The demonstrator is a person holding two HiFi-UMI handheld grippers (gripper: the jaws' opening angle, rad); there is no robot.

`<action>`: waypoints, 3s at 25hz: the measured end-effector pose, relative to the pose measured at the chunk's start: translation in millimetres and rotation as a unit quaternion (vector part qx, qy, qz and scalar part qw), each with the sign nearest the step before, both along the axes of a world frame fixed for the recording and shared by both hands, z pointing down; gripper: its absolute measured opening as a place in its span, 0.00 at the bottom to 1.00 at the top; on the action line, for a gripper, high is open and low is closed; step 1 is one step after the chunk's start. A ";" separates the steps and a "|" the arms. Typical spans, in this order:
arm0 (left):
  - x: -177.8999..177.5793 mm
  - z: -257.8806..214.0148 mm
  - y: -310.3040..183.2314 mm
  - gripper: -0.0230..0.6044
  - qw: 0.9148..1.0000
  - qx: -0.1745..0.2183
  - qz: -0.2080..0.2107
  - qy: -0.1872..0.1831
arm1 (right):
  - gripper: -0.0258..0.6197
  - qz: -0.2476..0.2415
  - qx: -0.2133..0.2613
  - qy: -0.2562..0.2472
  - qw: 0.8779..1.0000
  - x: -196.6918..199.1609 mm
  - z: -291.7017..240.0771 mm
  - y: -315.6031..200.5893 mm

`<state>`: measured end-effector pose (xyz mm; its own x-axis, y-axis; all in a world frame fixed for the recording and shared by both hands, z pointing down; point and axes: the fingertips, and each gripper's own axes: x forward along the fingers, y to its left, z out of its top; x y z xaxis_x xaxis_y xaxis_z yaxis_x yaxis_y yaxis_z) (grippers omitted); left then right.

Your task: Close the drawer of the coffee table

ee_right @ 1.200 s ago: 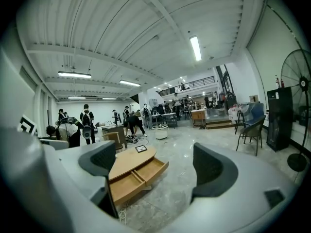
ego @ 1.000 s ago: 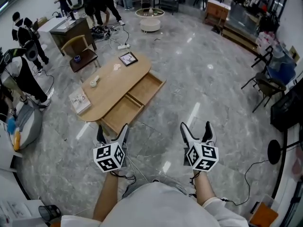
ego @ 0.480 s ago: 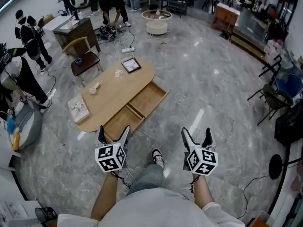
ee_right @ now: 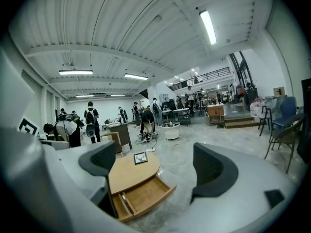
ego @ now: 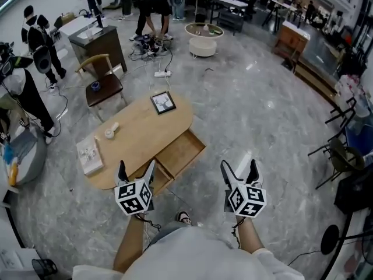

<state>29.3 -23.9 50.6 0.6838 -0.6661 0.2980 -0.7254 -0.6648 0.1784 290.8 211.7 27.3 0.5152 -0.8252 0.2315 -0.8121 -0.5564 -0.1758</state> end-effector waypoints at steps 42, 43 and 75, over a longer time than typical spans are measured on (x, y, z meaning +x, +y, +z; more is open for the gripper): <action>-64.0 43.3 -48.5 0.87 0.944 -0.048 -0.325 -0.034 | 0.82 -0.316 -0.055 -0.007 0.947 34.0 46.5 -301.8; -59.8 51.5 -47.7 0.87 0.946 -0.055 -0.317 -0.039 | 0.82 -0.309 -0.061 -0.013 0.949 38.0 55.8 -297.0; 8.7 481.2 -15.7 0.87 0.939 -0.234 -0.150 -0.204 | 0.86 -0.321 -0.178 -0.065 0.928 42.8 544.6 -218.5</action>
